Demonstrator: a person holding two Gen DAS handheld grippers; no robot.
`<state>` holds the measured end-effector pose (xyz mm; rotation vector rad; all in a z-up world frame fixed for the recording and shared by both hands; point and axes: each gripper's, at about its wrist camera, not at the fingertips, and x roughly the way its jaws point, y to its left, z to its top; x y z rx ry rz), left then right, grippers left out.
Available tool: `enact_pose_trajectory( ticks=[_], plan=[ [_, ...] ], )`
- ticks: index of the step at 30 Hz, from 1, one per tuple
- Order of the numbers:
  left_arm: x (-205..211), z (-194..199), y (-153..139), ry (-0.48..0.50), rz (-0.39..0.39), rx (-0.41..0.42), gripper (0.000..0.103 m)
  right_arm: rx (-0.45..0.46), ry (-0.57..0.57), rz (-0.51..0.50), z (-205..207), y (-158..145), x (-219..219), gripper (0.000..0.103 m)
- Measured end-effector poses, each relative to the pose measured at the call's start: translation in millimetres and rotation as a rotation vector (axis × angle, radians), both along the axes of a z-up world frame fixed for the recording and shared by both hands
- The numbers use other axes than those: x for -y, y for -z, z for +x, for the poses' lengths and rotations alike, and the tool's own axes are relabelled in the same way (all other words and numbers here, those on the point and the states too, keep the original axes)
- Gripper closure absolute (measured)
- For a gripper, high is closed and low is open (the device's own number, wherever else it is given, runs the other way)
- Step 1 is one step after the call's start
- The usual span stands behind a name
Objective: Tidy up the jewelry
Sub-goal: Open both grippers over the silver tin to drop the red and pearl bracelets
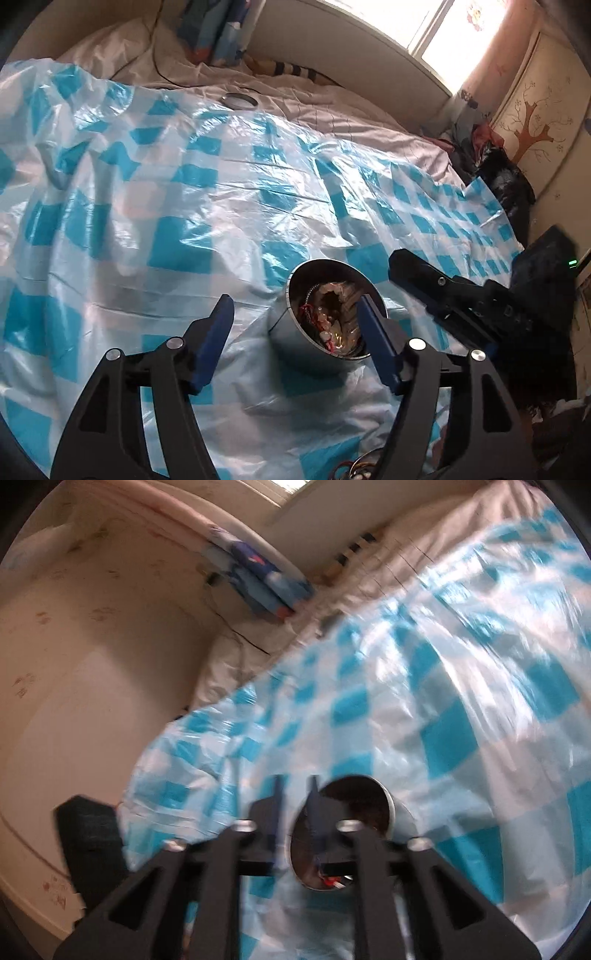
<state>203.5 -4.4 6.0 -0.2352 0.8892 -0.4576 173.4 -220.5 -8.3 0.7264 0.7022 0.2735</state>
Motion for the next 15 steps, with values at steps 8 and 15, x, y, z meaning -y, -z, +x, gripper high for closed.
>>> enact_pose_trajectory(
  ticks=[8,15],
  plan=[
    [-14,-21,-2,0.020,0.017,-0.030,0.034,-0.009,0.085,0.057,-29,-4,31,0.061],
    [29,-71,16,0.245,0.189,-0.045,0.034,0.023,0.127,0.044,-97,-20,46,0.043]
  ],
)
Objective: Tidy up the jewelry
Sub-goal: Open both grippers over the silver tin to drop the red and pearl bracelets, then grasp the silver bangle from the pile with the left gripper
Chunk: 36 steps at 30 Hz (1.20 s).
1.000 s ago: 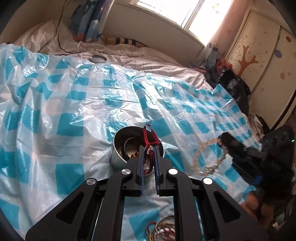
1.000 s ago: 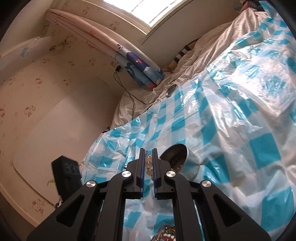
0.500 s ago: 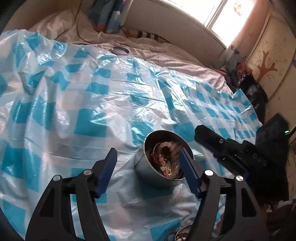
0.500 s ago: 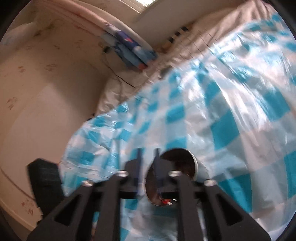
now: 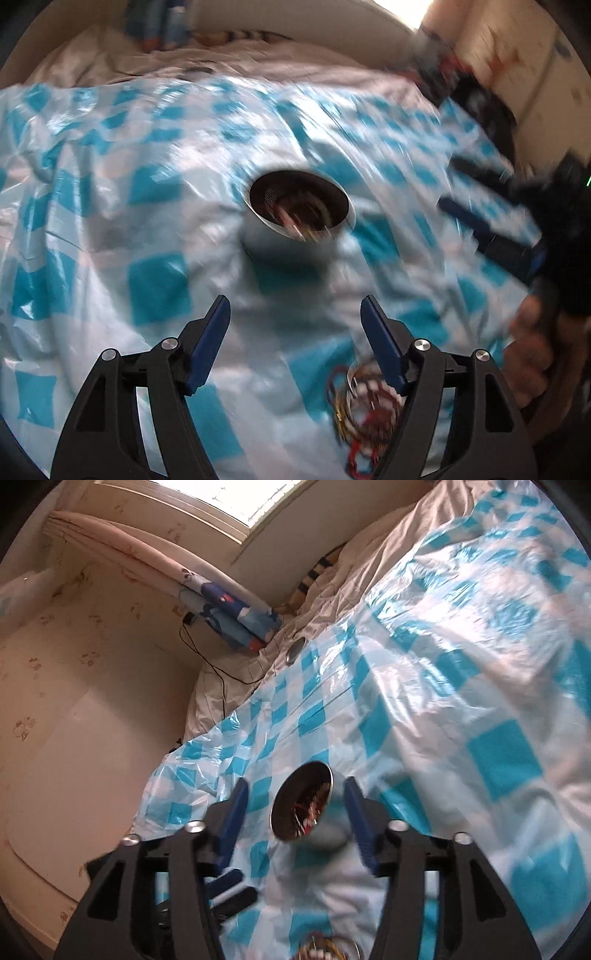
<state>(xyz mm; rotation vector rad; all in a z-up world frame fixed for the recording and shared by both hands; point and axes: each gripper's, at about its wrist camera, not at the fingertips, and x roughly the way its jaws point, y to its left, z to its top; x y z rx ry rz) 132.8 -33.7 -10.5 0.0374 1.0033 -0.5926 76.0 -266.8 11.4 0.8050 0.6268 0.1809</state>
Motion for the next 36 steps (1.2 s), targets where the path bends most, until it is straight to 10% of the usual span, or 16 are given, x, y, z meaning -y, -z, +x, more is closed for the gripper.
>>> enact_pose_trajectory(
  ticks=[30,32,36],
  plan=[
    [77,-50,36,0.309,0.171,0.050,0.028,-0.091,-0.025,0.087,-44,27,0,0.042],
    [75,-48,37,0.298,0.145,0.030,0.034,-0.092,-0.029,0.084,-44,27,0,0.042],
    [68,-38,37,0.262,0.083,-0.031,0.084,-0.097,-0.032,0.078,-44,28,-1,0.042]
  ],
)
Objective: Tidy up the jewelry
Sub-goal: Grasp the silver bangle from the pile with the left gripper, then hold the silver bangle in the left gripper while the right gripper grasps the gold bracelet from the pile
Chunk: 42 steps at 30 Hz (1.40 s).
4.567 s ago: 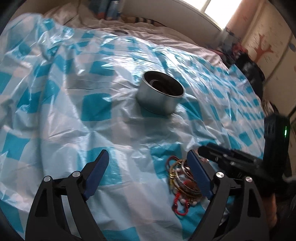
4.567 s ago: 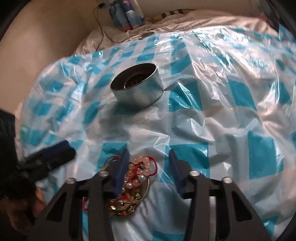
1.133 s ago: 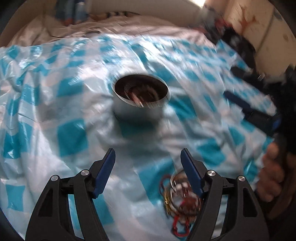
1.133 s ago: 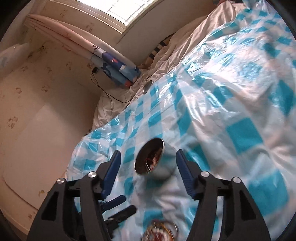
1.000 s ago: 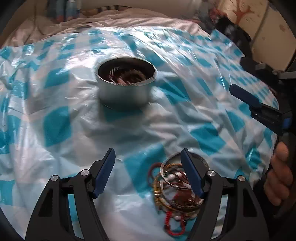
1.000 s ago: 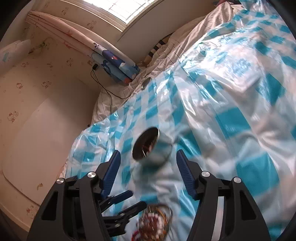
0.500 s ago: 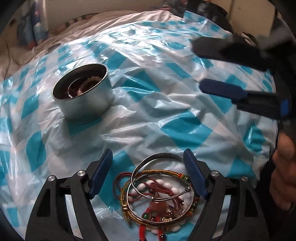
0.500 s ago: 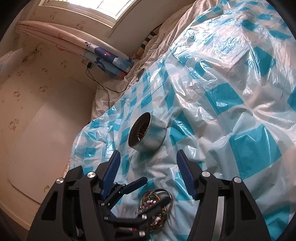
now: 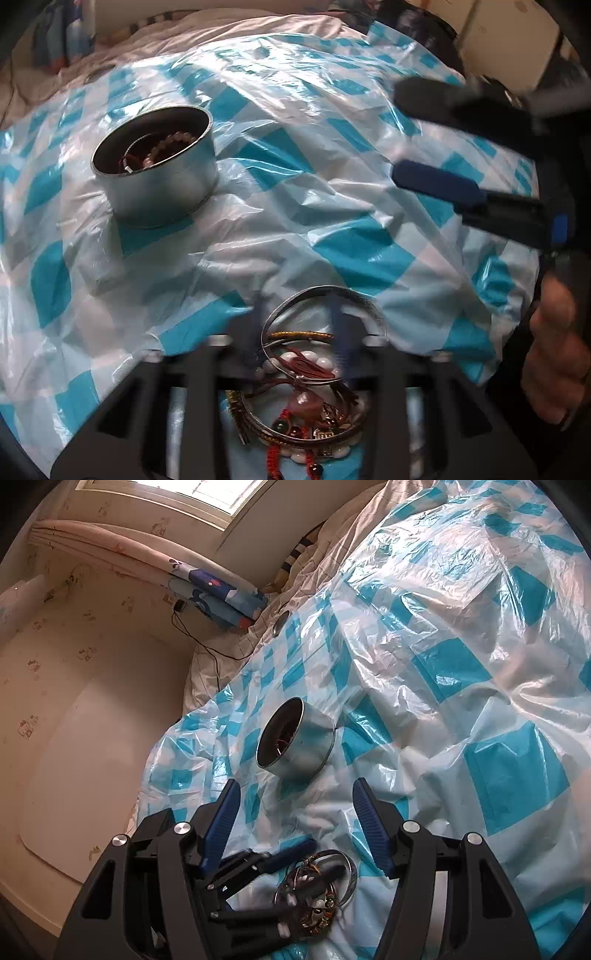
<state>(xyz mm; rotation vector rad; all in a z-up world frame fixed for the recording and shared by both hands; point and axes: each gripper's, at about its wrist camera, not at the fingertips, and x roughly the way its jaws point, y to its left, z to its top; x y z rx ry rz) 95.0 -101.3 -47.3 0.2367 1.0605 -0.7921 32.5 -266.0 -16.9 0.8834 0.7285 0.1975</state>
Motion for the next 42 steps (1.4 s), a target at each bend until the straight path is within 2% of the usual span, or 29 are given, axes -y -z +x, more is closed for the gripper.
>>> enact_pose_trajectory(
  ticks=[7,9,16,18,21,24,26,30,34,36,39,42],
  plan=[
    [-4,3,-2,-0.016,-0.011,-0.015,0.094,-0.005,-0.001,0.001,0,1,0,0.041],
    [-9,6,-7,-0.033,-0.044,-0.018,0.098,-0.004,0.000,0.002,0,1,0,0.041],
    [-49,30,-28,-0.181,-0.194,-0.041,0.101,-0.006,-0.012,-0.003,1,3,-5,0.041],
    [-60,38,-28,-0.236,-0.204,-0.040,0.101,-0.011,-0.027,-0.007,2,4,-7,0.041],
    [-81,49,-28,-0.334,-0.221,-0.046,0.101,-0.035,-0.095,-0.045,8,5,-20,0.041],
    [-99,57,-26,-0.391,-0.223,-0.053,0.100,-0.079,-0.216,-0.098,15,10,-43,0.042],
    [-107,61,-24,-0.410,-0.221,-0.056,0.100,-0.113,-0.287,-0.122,17,14,-56,0.042],
    [-116,62,-21,-0.421,-0.213,-0.058,0.100,-0.138,-0.323,-0.161,13,17,-64,0.042],
    [-124,63,-17,-0.433,-0.204,-0.063,0.100,-0.194,-0.327,-0.220,8,27,-66,0.057],
    [-128,63,-15,-0.439,-0.203,-0.066,0.100,-0.210,-0.345,-0.258,8,29,-70,0.058],
    [-132,63,-12,-0.448,-0.196,-0.072,0.100,-0.247,-0.356,-0.400,10,33,-86,0.069],
    [-136,63,-7,-0.455,-0.188,-0.079,0.100,-0.245,-0.359,-0.420,9,33,-89,0.091]
  ],
)
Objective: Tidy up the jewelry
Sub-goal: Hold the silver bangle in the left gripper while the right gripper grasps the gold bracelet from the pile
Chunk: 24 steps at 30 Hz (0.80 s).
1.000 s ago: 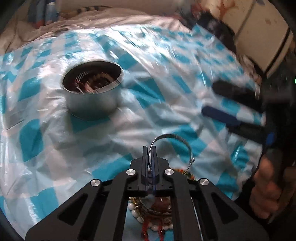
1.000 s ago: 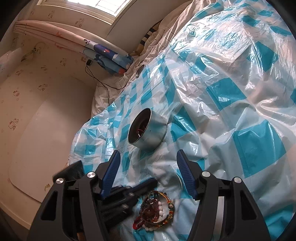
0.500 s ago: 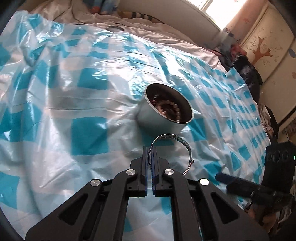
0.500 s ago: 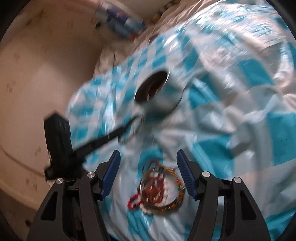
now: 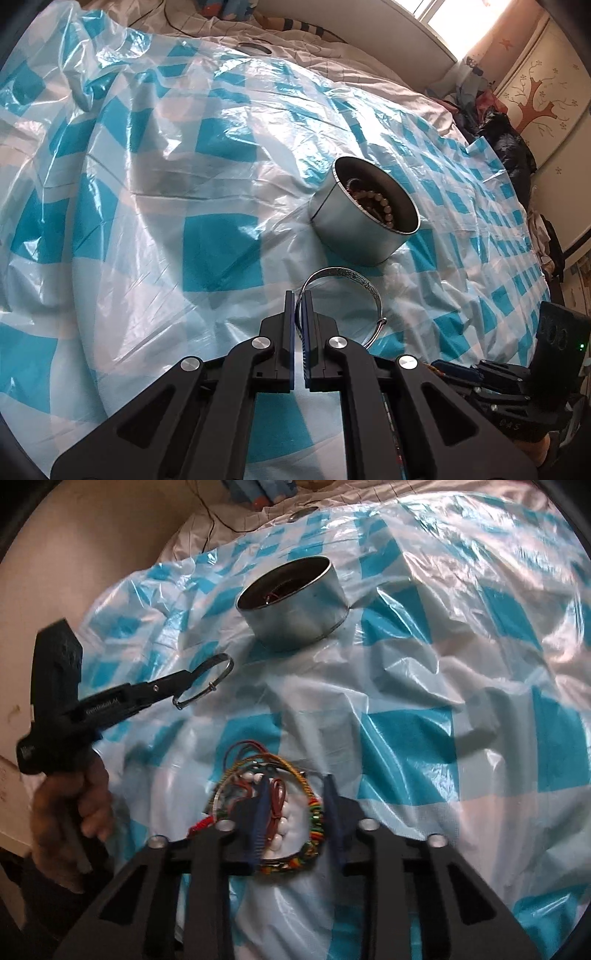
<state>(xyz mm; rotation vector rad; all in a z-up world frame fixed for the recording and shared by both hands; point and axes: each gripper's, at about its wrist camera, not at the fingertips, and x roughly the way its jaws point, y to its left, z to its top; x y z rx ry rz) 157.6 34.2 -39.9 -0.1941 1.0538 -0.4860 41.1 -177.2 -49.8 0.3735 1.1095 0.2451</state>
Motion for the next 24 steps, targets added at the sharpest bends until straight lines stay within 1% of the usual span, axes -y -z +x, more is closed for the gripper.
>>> enact_pose_trajectory(
  ticks=[1,3,6,8,10,11,12,13,15,16,18,20,21,23,24],
  plan=[
    [-1,0,1,-0.001,0.001,-0.002,0.100,0.005,0.001,0.014,-1,-1,1,0.095],
    [-3,1,3,-0.005,0.001,-0.008,0.100,0.031,0.012,0.032,-3,-6,4,0.095],
    [-5,1,4,-0.011,0.002,-0.011,0.100,0.088,0.032,0.092,-6,-15,12,0.095],
    [-6,1,5,-0.012,0.004,-0.012,0.100,0.144,0.036,0.134,-10,-24,17,0.095],
    [-5,1,6,-0.011,0.007,-0.014,0.100,0.170,0.040,0.146,-13,-29,21,0.095],
    [-4,1,6,-0.009,0.008,-0.015,0.100,0.183,0.040,0.167,-15,-31,22,0.099],
    [-3,1,7,-0.008,0.010,-0.016,0.100,0.201,0.030,0.209,-15,-34,24,0.100],
    [-2,2,8,-0.005,0.012,-0.018,0.100,0.244,0.014,0.253,-18,-41,25,0.100],
    [0,1,9,-0.002,0.016,-0.019,0.100,0.316,-0.010,0.268,-21,-55,19,0.100],
    [0,2,9,0.000,0.018,-0.020,0.100,0.316,-0.009,0.258,-21,-55,19,0.100],
    [1,2,11,0.000,0.023,-0.023,0.100,0.271,0.012,0.221,-17,-48,20,0.100],
    [2,2,12,0.001,0.024,-0.027,0.100,0.203,0.028,0.199,-9,-37,19,0.099],
    [2,2,13,0.001,0.025,-0.028,0.100,0.175,0.037,0.195,-8,-33,21,0.095],
    [3,2,14,0.001,0.025,-0.031,0.100,0.142,0.068,0.150,-7,-27,20,0.053],
    [2,3,14,0.002,0.026,-0.032,0.100,0.138,0.075,0.132,-8,-26,22,0.052]
  ],
)
